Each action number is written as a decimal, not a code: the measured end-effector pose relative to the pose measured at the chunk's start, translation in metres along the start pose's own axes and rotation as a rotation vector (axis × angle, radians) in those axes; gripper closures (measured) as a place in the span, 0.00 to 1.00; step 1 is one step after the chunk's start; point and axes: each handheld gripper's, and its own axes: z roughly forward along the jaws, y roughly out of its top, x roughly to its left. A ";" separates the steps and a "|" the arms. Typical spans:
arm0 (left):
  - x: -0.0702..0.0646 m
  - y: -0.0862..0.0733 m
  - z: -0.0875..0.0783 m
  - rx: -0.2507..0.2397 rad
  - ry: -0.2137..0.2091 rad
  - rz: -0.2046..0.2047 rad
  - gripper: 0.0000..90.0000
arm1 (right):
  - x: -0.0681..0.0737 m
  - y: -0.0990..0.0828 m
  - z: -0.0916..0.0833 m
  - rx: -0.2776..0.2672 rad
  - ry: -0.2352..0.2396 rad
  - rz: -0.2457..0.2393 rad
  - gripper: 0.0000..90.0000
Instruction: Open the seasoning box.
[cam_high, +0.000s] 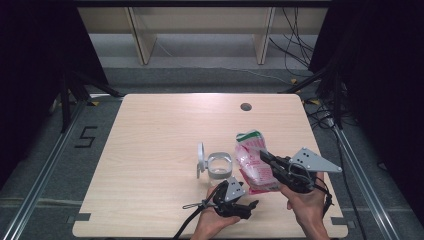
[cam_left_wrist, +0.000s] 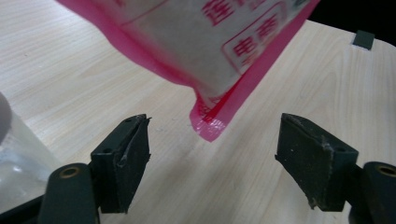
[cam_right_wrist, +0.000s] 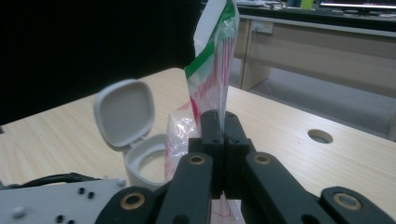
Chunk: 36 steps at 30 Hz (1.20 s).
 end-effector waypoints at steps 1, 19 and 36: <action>-0.001 0.001 0.000 -0.022 -0.003 -0.014 0.32 | 0.003 0.004 -0.001 -0.007 0.014 0.007 1.00; -0.006 -0.004 -0.001 -0.171 -0.041 -0.029 0.79 | 0.012 0.010 0.002 -0.010 0.050 0.005 1.00; -0.006 -0.005 -0.001 -0.208 -0.029 -0.046 0.81 | 0.021 0.020 0.034 0.006 0.081 0.002 1.00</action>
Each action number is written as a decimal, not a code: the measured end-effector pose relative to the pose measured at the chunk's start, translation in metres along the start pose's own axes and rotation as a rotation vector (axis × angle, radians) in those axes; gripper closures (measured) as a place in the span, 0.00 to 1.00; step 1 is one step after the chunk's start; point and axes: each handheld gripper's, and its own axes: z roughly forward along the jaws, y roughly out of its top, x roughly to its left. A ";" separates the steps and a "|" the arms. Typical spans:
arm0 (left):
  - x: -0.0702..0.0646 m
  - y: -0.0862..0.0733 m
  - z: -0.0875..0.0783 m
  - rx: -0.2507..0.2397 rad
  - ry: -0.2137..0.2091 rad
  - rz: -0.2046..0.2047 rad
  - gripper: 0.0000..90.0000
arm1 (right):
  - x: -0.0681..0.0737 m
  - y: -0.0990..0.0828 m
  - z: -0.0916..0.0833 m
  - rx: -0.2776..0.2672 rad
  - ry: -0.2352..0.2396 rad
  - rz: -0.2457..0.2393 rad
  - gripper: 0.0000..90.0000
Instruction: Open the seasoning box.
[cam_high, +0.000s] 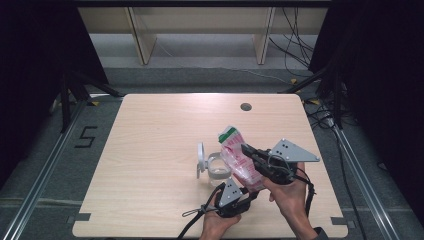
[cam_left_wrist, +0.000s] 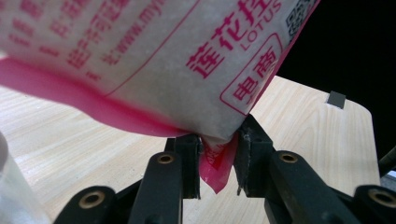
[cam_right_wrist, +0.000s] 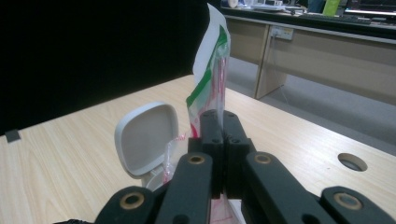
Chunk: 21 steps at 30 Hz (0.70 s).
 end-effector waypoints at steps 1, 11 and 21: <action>0.000 0.000 0.000 0.000 0.000 0.000 0.81 | 0.000 0.000 0.000 0.000 0.000 0.000 1.00; -0.005 0.000 0.006 -0.031 0.001 -0.048 0.82 | -0.002 0.004 0.011 0.037 0.008 -0.020 1.00; -0.006 0.002 0.008 -0.041 0.001 -0.017 0.82 | 0.000 0.006 0.018 0.048 0.000 -0.044 1.00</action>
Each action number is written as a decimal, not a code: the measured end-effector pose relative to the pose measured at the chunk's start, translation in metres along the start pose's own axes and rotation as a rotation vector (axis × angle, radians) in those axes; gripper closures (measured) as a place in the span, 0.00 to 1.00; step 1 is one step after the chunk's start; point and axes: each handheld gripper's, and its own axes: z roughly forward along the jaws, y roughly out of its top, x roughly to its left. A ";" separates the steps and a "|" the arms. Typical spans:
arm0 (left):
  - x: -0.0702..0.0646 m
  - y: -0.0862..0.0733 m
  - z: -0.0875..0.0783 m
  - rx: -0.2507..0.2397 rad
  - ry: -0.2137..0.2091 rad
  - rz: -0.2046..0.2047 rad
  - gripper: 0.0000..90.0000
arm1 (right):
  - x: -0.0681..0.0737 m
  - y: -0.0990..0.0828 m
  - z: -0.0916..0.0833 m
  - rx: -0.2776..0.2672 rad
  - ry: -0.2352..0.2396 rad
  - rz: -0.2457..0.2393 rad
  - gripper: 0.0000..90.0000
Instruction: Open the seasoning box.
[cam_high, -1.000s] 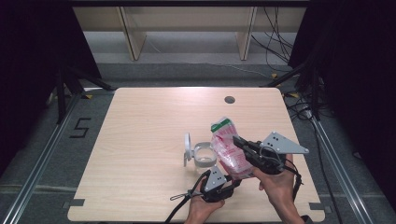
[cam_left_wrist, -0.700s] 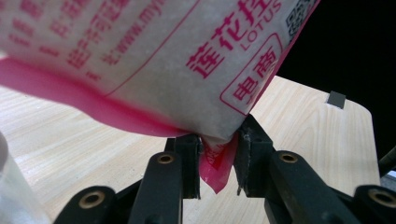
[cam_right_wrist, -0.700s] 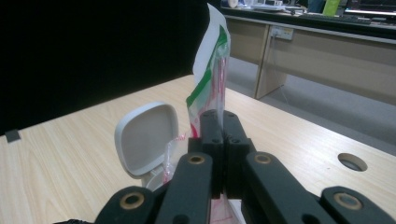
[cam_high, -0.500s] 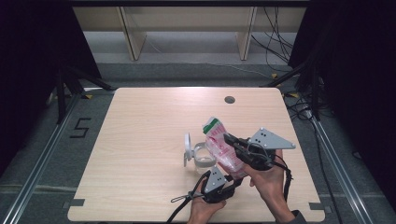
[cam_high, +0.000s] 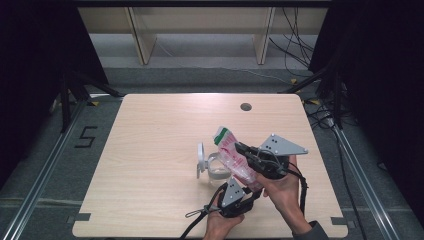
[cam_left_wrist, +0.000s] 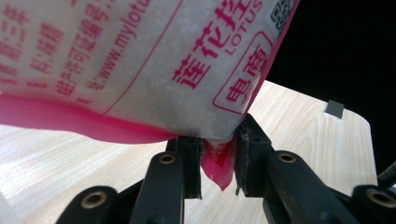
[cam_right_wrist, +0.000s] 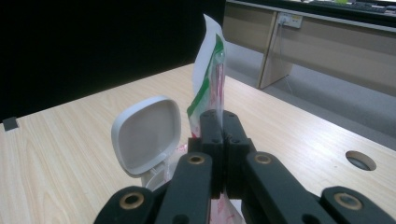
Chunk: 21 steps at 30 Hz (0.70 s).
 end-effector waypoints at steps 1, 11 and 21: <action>0.000 0.001 -0.001 0.018 0.032 0.027 0.82 | 0.001 0.000 0.001 -0.009 0.013 0.006 1.00; 0.001 0.002 0.001 0.018 0.029 0.046 0.82 | 0.003 0.001 0.005 0.006 -0.016 -0.010 1.00; -0.002 0.002 0.003 -0.004 0.025 0.069 0.83 | 0.005 -0.001 0.008 -0.005 -0.015 0.003 1.00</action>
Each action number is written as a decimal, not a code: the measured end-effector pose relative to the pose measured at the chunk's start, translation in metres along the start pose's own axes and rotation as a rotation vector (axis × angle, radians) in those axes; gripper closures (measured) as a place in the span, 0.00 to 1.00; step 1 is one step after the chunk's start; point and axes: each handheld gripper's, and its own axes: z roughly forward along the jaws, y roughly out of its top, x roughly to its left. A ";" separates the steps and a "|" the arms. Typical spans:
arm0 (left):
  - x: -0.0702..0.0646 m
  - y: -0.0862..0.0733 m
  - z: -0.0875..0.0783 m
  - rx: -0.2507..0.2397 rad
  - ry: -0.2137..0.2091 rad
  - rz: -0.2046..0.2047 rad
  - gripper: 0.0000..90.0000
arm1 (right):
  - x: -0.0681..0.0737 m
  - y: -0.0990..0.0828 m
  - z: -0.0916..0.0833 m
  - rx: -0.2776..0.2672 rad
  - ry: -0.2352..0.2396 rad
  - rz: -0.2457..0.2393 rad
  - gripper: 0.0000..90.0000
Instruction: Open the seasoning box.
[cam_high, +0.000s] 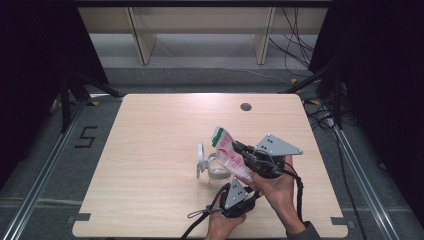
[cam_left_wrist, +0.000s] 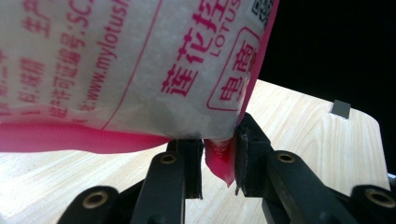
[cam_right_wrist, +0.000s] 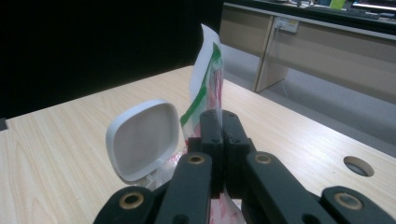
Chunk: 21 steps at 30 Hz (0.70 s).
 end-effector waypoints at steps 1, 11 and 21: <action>-0.001 0.000 0.000 -0.002 0.002 -0.001 0.83 | 0.000 0.000 0.000 0.001 0.002 -0.009 1.00; -0.006 0.003 0.003 -0.029 0.016 0.006 0.83 | 0.004 0.004 0.003 0.016 -0.004 -0.053 1.00; -0.006 0.006 0.004 -0.035 0.017 0.004 0.83 | 0.006 0.007 0.006 0.027 -0.007 -0.057 1.00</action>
